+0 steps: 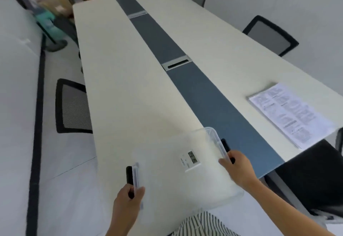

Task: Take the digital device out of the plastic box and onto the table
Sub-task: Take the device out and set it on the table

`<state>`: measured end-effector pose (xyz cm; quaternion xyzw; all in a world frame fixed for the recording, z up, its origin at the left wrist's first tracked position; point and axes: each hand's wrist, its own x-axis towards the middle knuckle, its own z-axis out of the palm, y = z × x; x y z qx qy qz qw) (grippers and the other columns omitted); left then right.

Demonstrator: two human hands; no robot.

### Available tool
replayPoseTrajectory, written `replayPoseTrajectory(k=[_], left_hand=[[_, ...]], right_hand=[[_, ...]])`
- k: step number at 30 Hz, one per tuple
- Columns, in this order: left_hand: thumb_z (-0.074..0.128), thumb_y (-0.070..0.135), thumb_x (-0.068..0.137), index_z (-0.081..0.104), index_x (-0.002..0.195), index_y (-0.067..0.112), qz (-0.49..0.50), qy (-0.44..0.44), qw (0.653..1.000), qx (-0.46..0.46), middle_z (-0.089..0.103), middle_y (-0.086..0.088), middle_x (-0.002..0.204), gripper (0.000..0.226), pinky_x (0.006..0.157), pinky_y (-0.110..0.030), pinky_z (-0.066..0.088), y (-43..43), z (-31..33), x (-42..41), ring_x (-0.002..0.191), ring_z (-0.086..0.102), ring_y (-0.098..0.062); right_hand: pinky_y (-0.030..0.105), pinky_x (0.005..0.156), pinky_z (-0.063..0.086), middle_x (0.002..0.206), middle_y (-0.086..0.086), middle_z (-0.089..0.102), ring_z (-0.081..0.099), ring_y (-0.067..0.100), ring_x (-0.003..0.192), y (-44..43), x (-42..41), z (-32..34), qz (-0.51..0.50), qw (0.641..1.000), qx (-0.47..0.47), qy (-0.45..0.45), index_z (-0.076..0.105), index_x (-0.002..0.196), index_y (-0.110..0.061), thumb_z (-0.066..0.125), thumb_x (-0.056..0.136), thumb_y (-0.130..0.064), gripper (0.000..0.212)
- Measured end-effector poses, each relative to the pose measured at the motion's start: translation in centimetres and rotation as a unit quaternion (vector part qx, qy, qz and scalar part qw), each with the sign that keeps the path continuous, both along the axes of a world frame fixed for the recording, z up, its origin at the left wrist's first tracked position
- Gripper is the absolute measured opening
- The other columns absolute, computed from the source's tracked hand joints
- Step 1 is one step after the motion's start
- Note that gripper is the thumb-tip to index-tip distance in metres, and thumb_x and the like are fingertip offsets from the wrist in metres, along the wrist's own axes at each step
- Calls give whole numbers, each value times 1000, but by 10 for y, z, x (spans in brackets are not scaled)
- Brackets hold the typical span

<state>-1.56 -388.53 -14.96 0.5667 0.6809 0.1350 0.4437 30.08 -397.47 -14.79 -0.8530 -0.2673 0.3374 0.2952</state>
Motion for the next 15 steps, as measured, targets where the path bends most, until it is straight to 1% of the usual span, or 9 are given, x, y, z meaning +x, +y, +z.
replayPoseTrajectory(k=[4, 6, 8, 9, 10, 11, 12, 13, 15], left_hand=[[65, 25, 84, 40, 65, 10, 18, -10, 1000, -13, 43, -2, 56, 35, 53, -30, 33, 19, -9, -8, 52, 44, -19], [65, 26, 84, 39, 65, 10, 14, -4, 999, -33, 43, -2, 57, 35, 52, -29, 33, 20, -15, -11, 52, 43, -19], [67, 28, 83, 41, 64, 11, 9, -7, 999, -49, 43, -2, 57, 36, 54, -29, 34, 19, -18, -15, 52, 43, -18], [68, 29, 82, 41, 63, 11, 5, -4, 998, -58, 43, -2, 57, 37, 55, -29, 34, 20, -19, -17, 53, 43, -18], [69, 29, 81, 42, 63, 12, 1, -1, 998, -66, 43, -2, 57, 37, 55, -29, 35, 21, -20, -18, 53, 43, -18], [70, 30, 80, 42, 63, 12, -2, 1, 998, -70, 43, -2, 58, 37, 55, -29, 35, 22, -21, -18, 53, 43, -18], [70, 30, 80, 43, 64, 12, -3, 1, 997, -73, 44, -2, 59, 36, 55, -28, 35, 23, -22, -18, 54, 43, -18], [69, 30, 80, 44, 65, 12, -1, 0, 997, -75, 44, -2, 60, 35, 54, -27, 35, 24, -22, -17, 54, 42, -17], [68, 28, 81, 44, 67, 12, 12, -1, 997, -79, 43, -1, 61, 32, 52, -25, 33, 24, -22, -15, 54, 41, -16]], right_hand=[[32, 48, 35, 58, 7, 49, 44, 20, 47, 31, -5, -19, 41, 998, -21, -32, 51, 76, 6, 61, 79, -25, 32], [34, 47, 38, 60, 9, 51, 45, 20, 47, 39, -5, -25, 52, 997, -41, -31, 52, 78, 3, 60, 78, -27, 31], [39, 49, 44, 70, 11, 58, 49, 21, 51, 44, -6, -26, 57, 996, -62, -37, 52, 80, -3, 60, 79, -29, 27], [42, 56, 50, 83, 10, 63, 55, 21, 60, 46, -7, -23, 73, 993, -74, -55, 53, 84, -9, 61, 80, -32, 24], [43, 66, 53, 101, 7, 63, 59, 21, 78, 47, -8, -21, 100, 987, -78, -95, 54, 91, -16, 62, 80, -34, 22], [43, 78, 53, 120, 4, 57, 57, 22, 100, 48, -9, -18, 129, 978, -71, -150, 54, 102, -22, 63, 81, -36, 27], [43, 88, 50, 133, 1, 49, 50, 22, 116, 50, -11, -13, 151, 965, -40, -209, 54, 112, -25, 65, 80, -37, 35], [42, 90, 49, 138, -1, 46, 44, 20, 123, 54, -15, -6, 169, 952, 19, -254, 55, 116, -26, 68, 80, -36, 40], [36, 83, 52, 132, -4, 54, 43, 13, 119, 70, -28, 3, 222, 919, 137, -295, 60, 114, -25, 71, 78, -32, 38]])
